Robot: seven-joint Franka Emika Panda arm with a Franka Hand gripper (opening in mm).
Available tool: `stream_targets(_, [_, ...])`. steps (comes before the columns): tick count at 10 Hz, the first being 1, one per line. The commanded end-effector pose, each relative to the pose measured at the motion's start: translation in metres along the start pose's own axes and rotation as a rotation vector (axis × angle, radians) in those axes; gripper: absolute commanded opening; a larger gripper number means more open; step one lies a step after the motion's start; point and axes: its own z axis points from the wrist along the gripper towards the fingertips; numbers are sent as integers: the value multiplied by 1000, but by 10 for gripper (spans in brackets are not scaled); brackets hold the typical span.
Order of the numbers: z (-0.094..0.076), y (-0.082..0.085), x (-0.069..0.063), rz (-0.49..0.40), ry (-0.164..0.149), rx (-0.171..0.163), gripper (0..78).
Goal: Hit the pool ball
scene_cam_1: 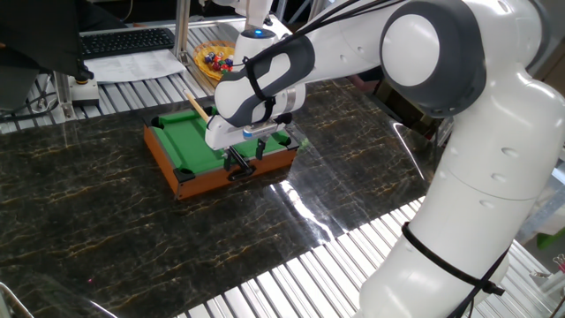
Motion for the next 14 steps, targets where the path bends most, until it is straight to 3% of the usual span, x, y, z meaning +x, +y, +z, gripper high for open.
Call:
stream_targets(1, [-42, 9, 12, 44, -9, -18, 773])
stream_targets(4, [-44, 9, 12, 31, -16, -21, 773])
stream_targets(8, [-75, 23, 15, 43, -33, -23, 773])
stream_targets(14, [-102, 28, 23, 29, -40, -25, 773])
